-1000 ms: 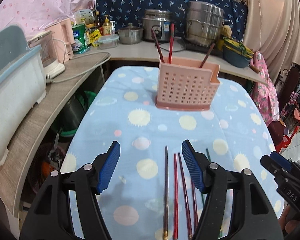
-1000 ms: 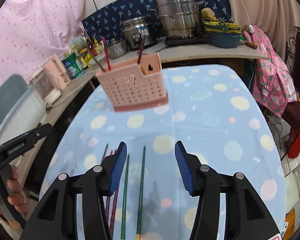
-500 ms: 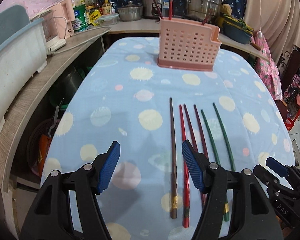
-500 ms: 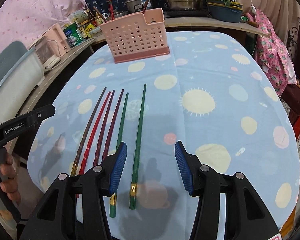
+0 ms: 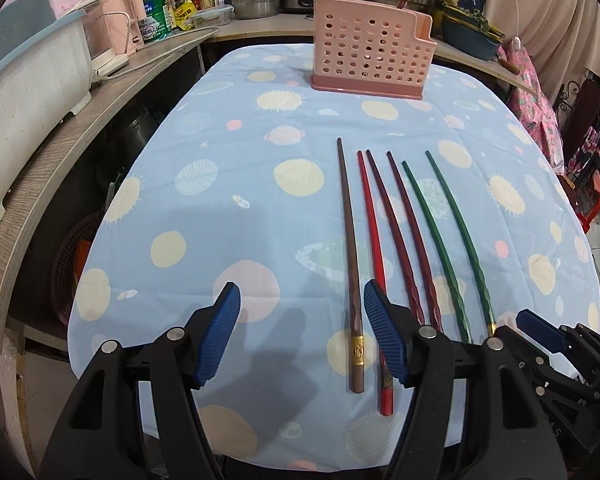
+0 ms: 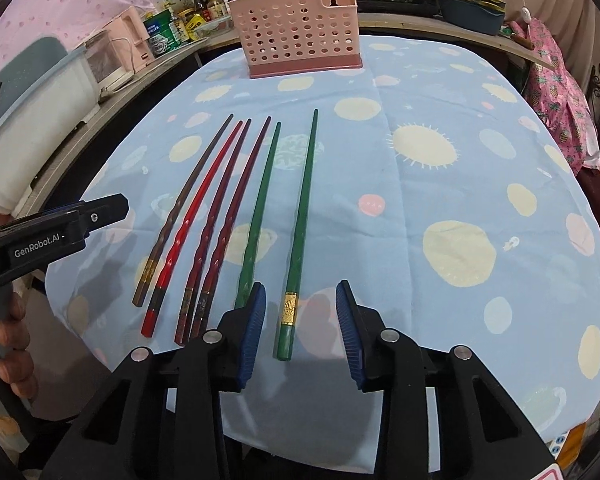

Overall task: Organize utensils
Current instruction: 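Move both open tools back over the remaining chopsticks, then grasp a brown chopstick with the left tool while the right tool grasps a green chopstick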

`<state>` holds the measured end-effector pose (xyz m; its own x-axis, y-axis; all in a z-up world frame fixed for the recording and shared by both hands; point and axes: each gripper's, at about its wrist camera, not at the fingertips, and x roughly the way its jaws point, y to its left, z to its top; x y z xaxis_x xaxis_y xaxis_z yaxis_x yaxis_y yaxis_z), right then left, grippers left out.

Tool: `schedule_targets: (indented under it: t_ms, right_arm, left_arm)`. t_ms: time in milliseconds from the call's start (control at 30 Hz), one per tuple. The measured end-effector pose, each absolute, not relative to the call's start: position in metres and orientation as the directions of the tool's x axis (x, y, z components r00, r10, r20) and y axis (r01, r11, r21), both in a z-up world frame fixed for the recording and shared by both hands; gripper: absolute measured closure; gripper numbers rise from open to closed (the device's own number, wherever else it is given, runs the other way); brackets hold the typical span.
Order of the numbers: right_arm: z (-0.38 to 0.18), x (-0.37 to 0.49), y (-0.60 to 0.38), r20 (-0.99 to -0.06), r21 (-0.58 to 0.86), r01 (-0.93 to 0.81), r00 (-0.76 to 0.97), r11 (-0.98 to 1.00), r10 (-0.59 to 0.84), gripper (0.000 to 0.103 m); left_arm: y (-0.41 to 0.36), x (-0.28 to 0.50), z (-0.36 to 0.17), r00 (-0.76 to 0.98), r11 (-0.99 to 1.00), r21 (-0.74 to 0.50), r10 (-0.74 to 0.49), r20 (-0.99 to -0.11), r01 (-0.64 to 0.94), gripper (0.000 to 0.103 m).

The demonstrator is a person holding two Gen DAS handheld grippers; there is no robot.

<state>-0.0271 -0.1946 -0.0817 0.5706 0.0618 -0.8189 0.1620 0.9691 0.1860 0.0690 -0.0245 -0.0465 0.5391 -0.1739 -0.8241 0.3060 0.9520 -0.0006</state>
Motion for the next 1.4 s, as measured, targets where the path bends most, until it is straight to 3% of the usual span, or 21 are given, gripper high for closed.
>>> schedule_targets:
  t_ms: [133, 333, 1067, 1267, 1400]
  right_arm:
    - [-0.085, -0.027, -0.194, -0.824, 0.19, 0.164, 0.563, 0.968, 0.067, 0.082]
    - [-0.09, -0.026, -0.193, -0.835, 0.191, 0.168, 0.546, 0.967, 0.07, 0.087]
    - [-0.094, -0.027, -0.189, -0.845, 0.173, 0.182, 0.533, 0.968, 0.05, 0.089]
    - [-0.094, -0.027, -0.189, -0.845, 0.171, 0.185, 0.533, 0.968, 0.048, 0.089]
    - [-0.095, -0.029, -0.192, -0.845, 0.186, 0.2, 0.532, 0.962, 0.053, 0.095]
  left_arm:
    - [-0.026, 0.064, -0.053, 0.526, 0.947, 0.002, -0.177, -0.832, 0.322, 0.042]
    - [-0.027, 0.058, -0.061, 0.505, 0.941, 0.0, -0.182, -0.843, 0.339, 0.042]
    - [-0.029, 0.048, -0.089, 0.465, 0.934, 0.024, -0.155, -0.872, 0.355, 0.043]
    - [-0.028, 0.043, -0.087, 0.47, 0.932, 0.021, -0.163, -0.867, 0.361, 0.063]
    - [-0.025, 0.042, -0.085, 0.456, 0.931, -0.002, -0.182, -0.871, 0.366, 0.091]
